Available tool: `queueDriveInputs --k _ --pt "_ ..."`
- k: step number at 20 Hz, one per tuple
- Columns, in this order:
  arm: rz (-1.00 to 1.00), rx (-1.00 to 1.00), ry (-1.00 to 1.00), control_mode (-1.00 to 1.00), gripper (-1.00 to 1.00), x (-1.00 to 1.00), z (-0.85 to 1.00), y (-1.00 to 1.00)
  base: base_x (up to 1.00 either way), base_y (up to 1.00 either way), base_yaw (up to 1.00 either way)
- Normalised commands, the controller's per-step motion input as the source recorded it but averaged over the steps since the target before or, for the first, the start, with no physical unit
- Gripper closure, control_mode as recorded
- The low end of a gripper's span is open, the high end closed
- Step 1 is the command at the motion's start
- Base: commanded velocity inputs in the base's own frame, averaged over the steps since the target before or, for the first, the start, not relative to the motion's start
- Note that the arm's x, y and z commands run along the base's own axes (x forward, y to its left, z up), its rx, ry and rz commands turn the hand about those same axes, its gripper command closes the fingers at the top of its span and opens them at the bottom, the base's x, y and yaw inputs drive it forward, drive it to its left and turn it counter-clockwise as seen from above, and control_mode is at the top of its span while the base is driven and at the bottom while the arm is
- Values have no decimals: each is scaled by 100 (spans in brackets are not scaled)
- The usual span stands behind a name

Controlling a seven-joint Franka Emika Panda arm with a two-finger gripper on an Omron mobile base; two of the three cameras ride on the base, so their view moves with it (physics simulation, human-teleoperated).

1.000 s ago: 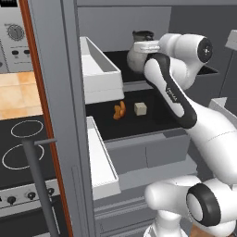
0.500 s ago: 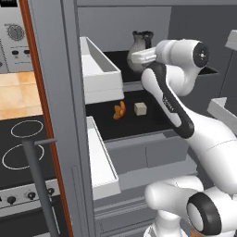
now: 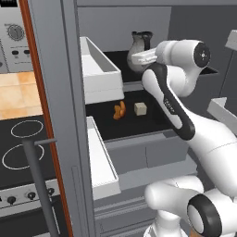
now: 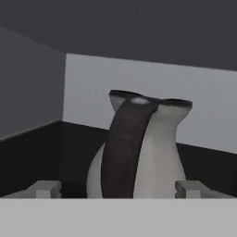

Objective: Move the tofu and hotdog bun from the top shelf to the second highest shelf to make space. Then, place the pitcher from the counter on the cleared top shelf.

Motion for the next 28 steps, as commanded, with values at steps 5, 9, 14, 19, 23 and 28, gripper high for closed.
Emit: queueDriveInputs --k 5,9,14,19,23,28 --pt "-1 -4 4 -100 -100 -60 0 0 0 0 0" --pt "-4 -5 6 -100 -100 -87 0 0 0 0 0" --pt "-7 -7 12 -100 -100 -94 0 0 0 0 0" --pt "-13 -7 27 -100 -100 -97 -1 0 0 0 0" --pt "-14 -8 27 -100 -100 -93 -10 0 0 0 0" --pt "-12 -7 24 -100 -100 -85 -18 -5 0 0 0"
